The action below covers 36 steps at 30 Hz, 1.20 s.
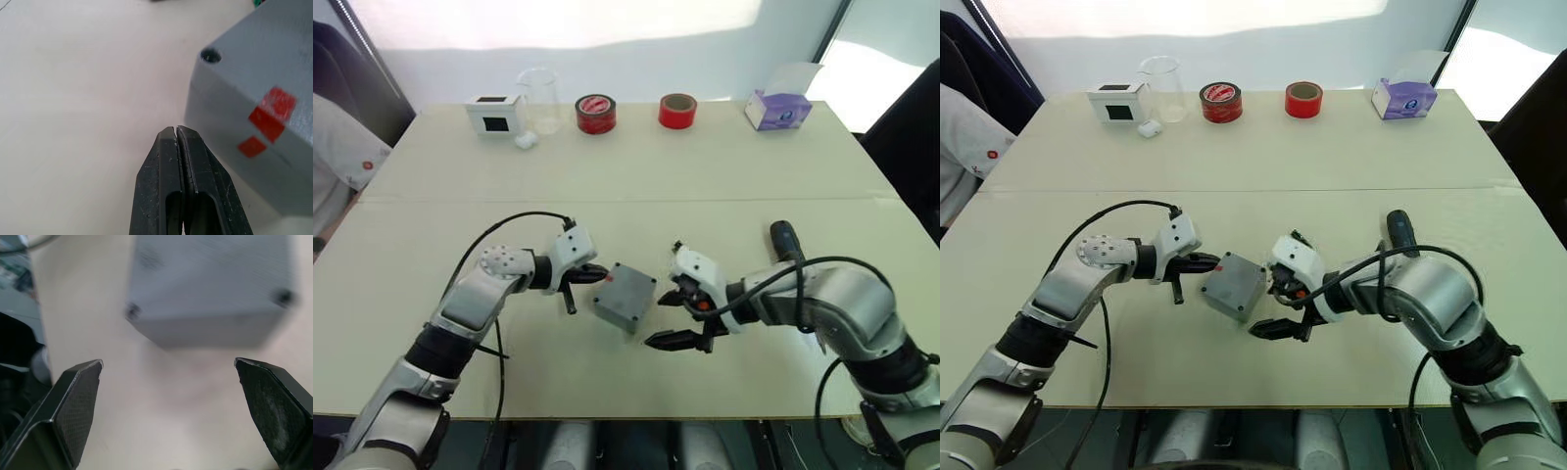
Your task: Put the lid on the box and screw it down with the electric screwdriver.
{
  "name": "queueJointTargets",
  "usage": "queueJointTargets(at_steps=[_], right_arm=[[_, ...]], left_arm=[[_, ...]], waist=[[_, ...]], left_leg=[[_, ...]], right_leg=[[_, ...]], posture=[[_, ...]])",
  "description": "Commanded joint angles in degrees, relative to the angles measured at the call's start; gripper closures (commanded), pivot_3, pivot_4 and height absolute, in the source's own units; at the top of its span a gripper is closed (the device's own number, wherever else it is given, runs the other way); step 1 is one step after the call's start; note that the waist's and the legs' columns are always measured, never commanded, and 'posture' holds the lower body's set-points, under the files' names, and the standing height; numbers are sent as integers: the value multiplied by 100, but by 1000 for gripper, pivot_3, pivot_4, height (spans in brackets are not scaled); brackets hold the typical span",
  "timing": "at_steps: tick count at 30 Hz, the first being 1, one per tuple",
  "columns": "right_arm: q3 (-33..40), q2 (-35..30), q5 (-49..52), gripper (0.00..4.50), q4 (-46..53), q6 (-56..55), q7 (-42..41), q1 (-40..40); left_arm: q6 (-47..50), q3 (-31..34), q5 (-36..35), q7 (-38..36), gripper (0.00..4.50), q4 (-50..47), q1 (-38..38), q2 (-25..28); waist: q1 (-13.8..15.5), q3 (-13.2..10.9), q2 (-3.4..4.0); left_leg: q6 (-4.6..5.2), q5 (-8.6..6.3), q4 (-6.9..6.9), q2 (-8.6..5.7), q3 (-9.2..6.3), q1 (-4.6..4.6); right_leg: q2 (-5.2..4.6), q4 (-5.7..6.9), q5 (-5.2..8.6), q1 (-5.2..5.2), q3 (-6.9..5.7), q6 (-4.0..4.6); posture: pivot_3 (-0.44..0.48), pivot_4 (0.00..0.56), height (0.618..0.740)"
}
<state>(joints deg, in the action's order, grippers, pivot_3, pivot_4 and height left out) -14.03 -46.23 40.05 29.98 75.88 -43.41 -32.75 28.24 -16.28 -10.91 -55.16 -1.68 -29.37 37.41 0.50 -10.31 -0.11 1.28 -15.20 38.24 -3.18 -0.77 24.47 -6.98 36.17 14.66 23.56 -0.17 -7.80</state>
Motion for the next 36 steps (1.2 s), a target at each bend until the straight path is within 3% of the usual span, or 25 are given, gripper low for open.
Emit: queueJointTargets(at_steps=[1,7,10,18,23,36], right_arm=[[-27,-404,-472,61,-76,-1018,-440,-165],[-545,-249,-1382,61,-997,-2497,-904,-361],[-1024,-84,-1923,61,-1445,-3240,-1263,-457],[-1137,292,-2168,61,-1585,-3462,-1647,-450],[-1007,361,-1992,61,-1295,-3184,-1712,-295],[-594,395,-1769,61,-569,-2436,-1399,150]], left_arm=[[113,347,-109,-229,4500,-473,318,439],[795,527,-774,-635,4500,-1915,1304,972],[1118,393,-847,-470,4500,-2610,1783,1029],[1262,201,-765,78,4500,-2603,1683,485],[984,113,-357,539,4500,-1900,1224,72],[666,110,-236,407,4500,-1473,915,-76]], waist=[[-20,0,0],[-108,-1,-3],[-130,1,-1],[-81,1,-4],[-61,2,-2],[15,3,-5]], left_leg=[[0,0,0,1,0,0],[0,0,-3,4,-1,-1],[0,0,-3,4,3,-2],[-7,4,-1,4,-6,-4],[-11,6,-2,3,-9,-5],[-16,9,-1,2,-11,-6]], right_leg=[[1,0,0,1,0,0],[3,-1,0,-2,0,0],[1,-2,1,-1,7,0],[2,2,0,-6,-1,0],[3,2,0,-7,-2,0],[4,5,0,-6,-2,1]], posture=[[0,150,740],[0,150,740],[0,150,740],[0,150,740],[0,150,740],[0,150,740]])
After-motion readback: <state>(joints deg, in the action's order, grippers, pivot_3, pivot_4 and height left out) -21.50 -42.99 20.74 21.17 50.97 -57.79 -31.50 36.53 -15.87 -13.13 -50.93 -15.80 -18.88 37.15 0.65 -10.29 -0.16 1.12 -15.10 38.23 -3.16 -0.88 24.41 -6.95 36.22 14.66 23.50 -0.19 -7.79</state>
